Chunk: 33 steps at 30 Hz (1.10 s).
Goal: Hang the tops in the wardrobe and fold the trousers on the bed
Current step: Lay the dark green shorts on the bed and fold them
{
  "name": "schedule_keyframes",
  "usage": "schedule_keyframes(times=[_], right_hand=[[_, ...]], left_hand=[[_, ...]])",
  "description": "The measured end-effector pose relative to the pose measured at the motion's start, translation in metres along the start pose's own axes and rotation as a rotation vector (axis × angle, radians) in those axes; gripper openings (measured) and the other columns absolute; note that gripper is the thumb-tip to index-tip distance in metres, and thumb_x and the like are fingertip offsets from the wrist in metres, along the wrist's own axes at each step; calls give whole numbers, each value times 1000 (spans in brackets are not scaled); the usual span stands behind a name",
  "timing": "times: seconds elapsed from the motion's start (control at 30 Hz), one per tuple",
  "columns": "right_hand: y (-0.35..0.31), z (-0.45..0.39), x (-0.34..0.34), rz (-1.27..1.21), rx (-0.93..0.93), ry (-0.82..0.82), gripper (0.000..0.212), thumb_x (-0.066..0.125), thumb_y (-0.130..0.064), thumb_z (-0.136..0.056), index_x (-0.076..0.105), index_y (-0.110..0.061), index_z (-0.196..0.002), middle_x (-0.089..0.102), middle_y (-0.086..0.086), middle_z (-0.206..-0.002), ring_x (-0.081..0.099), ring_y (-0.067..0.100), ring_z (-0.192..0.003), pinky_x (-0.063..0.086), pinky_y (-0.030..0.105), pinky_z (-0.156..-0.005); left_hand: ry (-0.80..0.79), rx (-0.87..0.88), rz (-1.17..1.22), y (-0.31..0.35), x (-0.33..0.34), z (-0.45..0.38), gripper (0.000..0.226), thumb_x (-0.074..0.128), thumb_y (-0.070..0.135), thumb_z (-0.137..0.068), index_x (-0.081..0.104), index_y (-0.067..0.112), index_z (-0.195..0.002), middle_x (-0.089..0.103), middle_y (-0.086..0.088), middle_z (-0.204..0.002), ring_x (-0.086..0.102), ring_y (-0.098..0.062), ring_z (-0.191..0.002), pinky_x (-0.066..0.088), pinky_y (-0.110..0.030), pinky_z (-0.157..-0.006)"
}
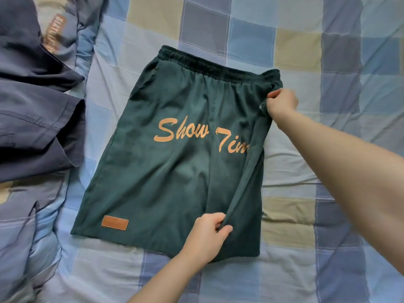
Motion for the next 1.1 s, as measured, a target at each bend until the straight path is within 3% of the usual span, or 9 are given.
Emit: schedule_keyframes(times=[0.1, 0.3, 0.47, 0.53, 0.67, 0.83, 0.9, 1.0, 1.1], right_hand=[[-47, 22, 5, -20, -187, 113, 28, 47, -6, -88, 60, -13, -111, 61, 4, -115, 55, 20, -108, 41, 24, -87], [-140, 79, 71, -100, -380, -88, 29, 57, -13, -88, 55, -16, -117, 53, -6, -106, 48, 12, -92, 34, 16, -74], [-187, 102, 141, -131, -282, -165, 24, 62, -23, -90, 57, -16, -113, 52, -6, -90, 61, 20, -92, 55, 36, -82], [-204, 106, 155, -69, -311, -110, 21, 59, -22, -92, 57, -16, -113, 56, -5, -99, 59, 19, -98, 51, 31, -84], [-233, 115, 188, -21, -424, -36, 20, 57, -16, -92, 59, -16, -112, 58, 0, -117, 54, 13, -101, 38, 18, -80], [-235, 120, 219, 22, -351, -411, 69, 62, -28, -88, 26, -14, -145, 50, 6, -129, 52, 22, -112, 46, 31, -93], [-230, 112, 212, 15, -366, -312, 61, 57, -24, -90, 27, -16, -143, 55, 9, -123, 55, 23, -106, 48, 33, -87], [-213, 89, 179, -1, -352, -5, 38, 52, -20, -91, 43, -17, -128, 58, 5, -117, 55, 21, -102, 44, 31, -84], [-170, 66, 141, 27, -206, 191, 36, 54, -25, -91, 47, -12, -124, 52, 9, -126, 51, 26, -115, 39, 33, -96]], left_hand=[[59, -57, 57, -18, -42, 14, 30, 61, 17, -91, 49, 16, -64, 53, 10, -56, 39, -7, -58, 37, -26, -59], [294, -188, 38, -75, -131, 43, 24, 67, 11, -89, 56, 17, -68, 58, 13, -53, 48, -7, -57, 36, -19, -57], [592, -269, -42, -119, -195, 66, 21, 75, 17, -84, 57, 24, -75, 66, 4, -60, 64, -21, -69, 43, -29, -65], [667, -312, -48, -130, -210, 70, 13, 75, 21, -84, 62, 19, -84, 70, -7, -72, 64, -30, -78, 46, -38, -72], [762, -326, -137, -142, -233, 77, 13, 72, 22, -86, 61, 15, -84, 67, -4, -73, 60, -27, -75, 39, -35, -66], [638, -330, -297, -155, -238, 76, 19, 65, 8, -88, 61, 12, -106, 68, -5, -95, 63, -33, -91, 47, -39, -71], [593, -321, -389, -154, -231, 74, 39, 65, 4, -84, 56, 13, -121, 61, -5, -112, 60, -33, -103, 48, -40, -73], [541, -248, -652, -153, -223, 69, 74, 80, 3, -63, 53, 5, -132, 61, -12, -111, 63, -37, -98, 55, -42, -68], [622, -189, -658, -144, -223, 52, 73, 81, 9, -70, 51, -2, -136, 64, -17, -110, 62, -39, -98, 53, -47, -80]])
Point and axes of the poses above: each hand's wrist, its own z-axis away from the middle knuckle, its own x-axis out of the palm, y = z × x, the point moved 1 cm from there along -z, towards the middle knuckle
